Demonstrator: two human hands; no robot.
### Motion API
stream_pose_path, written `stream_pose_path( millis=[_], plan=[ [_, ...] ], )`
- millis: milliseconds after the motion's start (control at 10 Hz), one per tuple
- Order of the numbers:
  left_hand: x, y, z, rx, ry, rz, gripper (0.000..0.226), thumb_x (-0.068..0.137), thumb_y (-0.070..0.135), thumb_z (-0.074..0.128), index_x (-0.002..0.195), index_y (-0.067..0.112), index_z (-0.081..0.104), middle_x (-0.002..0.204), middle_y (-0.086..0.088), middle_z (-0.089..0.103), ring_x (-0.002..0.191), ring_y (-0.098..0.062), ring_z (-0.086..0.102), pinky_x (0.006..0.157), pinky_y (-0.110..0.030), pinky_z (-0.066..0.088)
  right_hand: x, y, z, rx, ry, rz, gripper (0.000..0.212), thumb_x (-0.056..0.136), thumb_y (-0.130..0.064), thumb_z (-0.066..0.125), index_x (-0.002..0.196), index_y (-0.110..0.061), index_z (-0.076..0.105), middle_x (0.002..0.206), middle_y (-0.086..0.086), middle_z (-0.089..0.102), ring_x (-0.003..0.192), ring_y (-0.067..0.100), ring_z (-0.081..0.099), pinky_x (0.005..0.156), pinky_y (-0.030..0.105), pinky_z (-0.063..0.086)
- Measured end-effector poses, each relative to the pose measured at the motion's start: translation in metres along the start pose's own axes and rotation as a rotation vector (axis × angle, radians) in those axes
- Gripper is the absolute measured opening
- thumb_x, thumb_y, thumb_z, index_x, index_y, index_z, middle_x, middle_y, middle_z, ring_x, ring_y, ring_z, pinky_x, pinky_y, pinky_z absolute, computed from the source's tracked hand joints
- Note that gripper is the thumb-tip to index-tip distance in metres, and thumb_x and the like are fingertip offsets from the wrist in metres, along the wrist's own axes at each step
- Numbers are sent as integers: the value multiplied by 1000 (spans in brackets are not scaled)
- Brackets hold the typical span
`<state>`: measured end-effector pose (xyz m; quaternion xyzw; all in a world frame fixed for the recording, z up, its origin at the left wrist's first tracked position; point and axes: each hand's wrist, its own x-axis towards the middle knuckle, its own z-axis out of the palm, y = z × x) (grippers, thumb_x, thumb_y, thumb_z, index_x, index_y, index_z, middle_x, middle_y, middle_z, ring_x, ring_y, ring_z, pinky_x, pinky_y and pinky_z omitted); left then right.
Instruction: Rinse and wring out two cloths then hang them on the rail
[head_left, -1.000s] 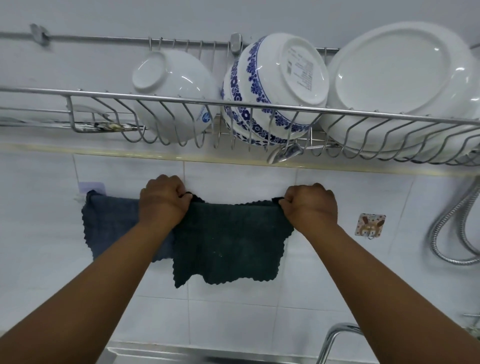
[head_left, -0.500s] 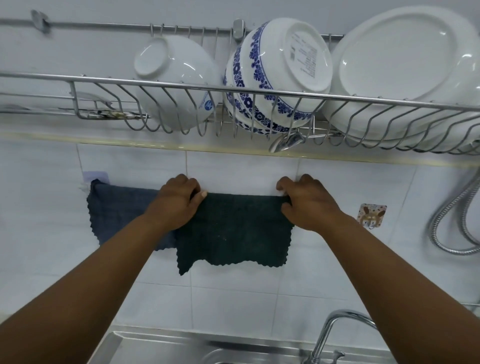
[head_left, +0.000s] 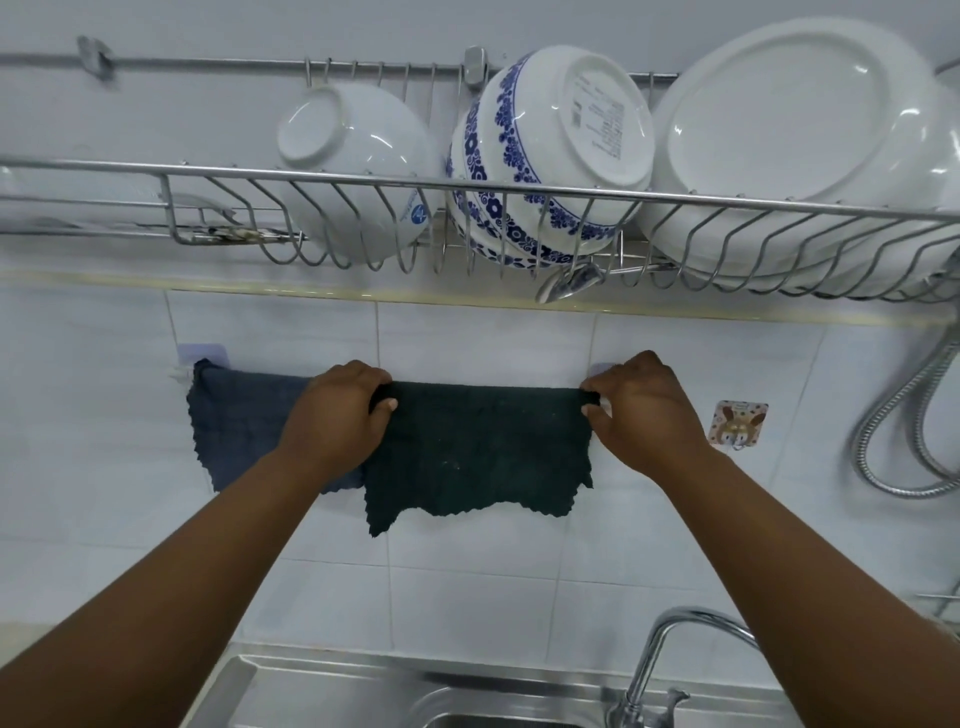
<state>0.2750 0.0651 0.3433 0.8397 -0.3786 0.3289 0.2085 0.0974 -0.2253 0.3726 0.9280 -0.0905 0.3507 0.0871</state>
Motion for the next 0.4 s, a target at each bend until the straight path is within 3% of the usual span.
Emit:
stream_pose_path(
  millis=[100, 200, 300, 400],
  plan=[
    [-6, 3, -1, 30, -65, -4, 41, 91, 27, 60, 127, 7, 58, 121, -13, 66, 110, -30, 60, 99, -42, 48, -8, 0, -2, -1, -59, 13, 20, 89, -29, 57, 103, -20, 68, 109, 3, 68, 107, 26, 51, 90, 39, 49],
    [-15, 8, -6, 101, -149, -68, 57, 92, 36, 56, 141, 10, 44, 143, -14, 50, 134, -32, 43, 113, -47, 34, -19, 1, -7, 8, -94, 21, 44, 90, -31, 59, 132, -19, 54, 142, 3, 53, 127, 30, 44, 104, 41, 40],
    [-33, 30, -19, 37, -130, -109, 61, 94, 35, 56, 145, 9, 37, 151, -13, 41, 141, -31, 34, 117, -46, 28, -30, 4, -21, 55, -98, 72, 53, 90, -33, 59, 140, -19, 46, 145, 3, 49, 129, 29, 43, 106, 40, 39],
    [-52, 52, -25, -91, -82, -154, 56, 95, 32, 56, 143, 7, 41, 146, -13, 47, 135, -30, 42, 111, -41, 36, -42, 14, -29, 149, -94, 187, 49, 92, -34, 59, 136, -14, 51, 140, 10, 54, 125, 31, 48, 103, 42, 41]
  ],
)
